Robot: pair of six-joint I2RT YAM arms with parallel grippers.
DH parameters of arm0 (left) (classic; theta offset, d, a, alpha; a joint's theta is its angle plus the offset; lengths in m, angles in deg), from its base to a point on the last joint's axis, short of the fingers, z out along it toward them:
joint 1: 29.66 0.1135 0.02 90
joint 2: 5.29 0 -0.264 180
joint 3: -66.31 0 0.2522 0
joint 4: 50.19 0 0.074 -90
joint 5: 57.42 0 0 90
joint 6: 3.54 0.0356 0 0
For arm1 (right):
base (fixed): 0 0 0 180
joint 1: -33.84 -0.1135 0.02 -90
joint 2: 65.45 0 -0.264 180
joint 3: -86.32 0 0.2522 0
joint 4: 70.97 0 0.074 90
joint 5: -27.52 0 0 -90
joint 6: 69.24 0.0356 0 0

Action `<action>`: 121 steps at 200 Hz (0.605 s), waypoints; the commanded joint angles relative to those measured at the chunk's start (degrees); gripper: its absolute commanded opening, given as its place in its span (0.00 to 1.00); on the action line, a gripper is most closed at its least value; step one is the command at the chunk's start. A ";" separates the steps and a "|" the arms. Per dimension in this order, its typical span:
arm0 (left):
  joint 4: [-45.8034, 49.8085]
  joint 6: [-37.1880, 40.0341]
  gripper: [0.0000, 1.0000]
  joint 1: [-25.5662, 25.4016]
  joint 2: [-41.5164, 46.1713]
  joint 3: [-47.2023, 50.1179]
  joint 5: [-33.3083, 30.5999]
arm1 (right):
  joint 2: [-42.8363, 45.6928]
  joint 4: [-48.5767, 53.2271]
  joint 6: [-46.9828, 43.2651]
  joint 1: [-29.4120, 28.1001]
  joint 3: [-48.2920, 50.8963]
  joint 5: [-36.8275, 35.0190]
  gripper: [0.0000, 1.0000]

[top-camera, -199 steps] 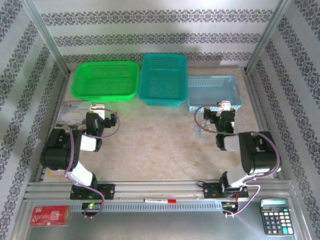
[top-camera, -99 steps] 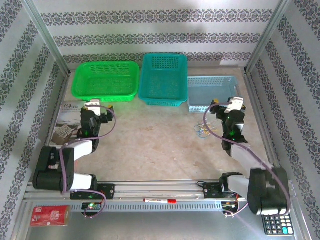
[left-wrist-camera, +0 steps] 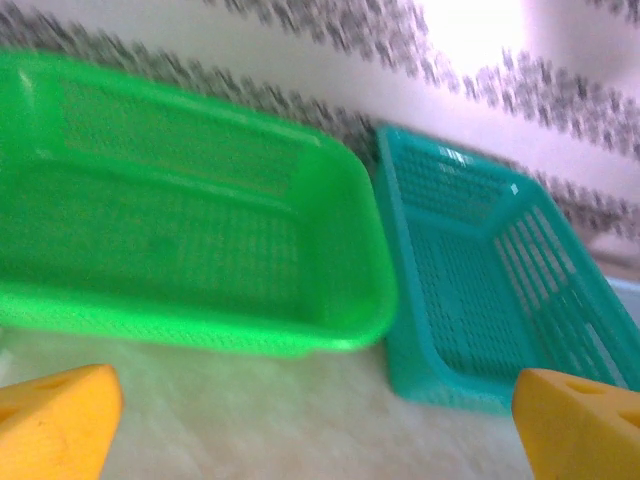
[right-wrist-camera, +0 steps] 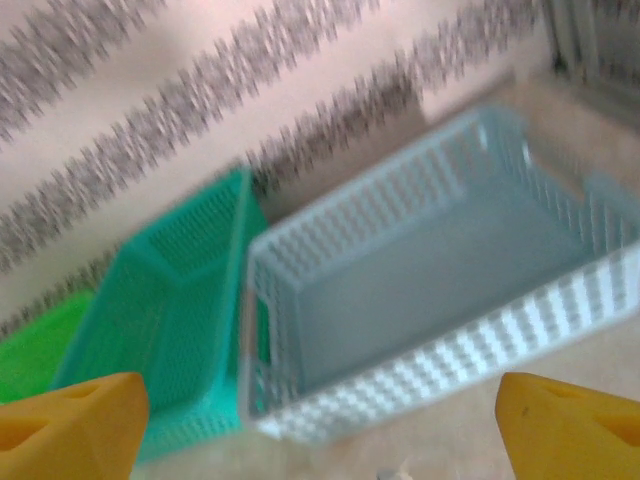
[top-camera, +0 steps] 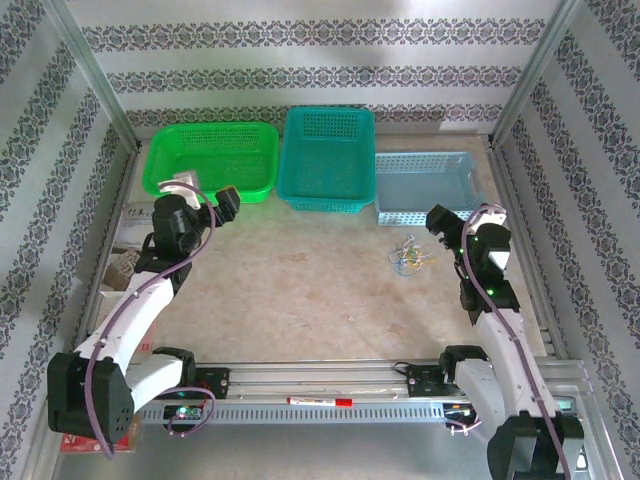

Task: Untangle the cables

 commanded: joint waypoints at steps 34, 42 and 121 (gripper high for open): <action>16.63 -2.53 1.00 -12.29 -4.51 -8.01 -0.48 | -18.64 4.41 1.77 -4.29 -3.47 5.24 0.85; 17.36 -2.52 1.00 -13.11 -5.55 -8.59 -0.13 | -21.44 3.59 1.71 -6.23 -4.20 5.19 0.84; 16.95 -3.92 1.00 -13.87 -6.46 -8.68 4.44 | -36.19 -3.51 9.33 -35.03 -15.30 9.09 0.75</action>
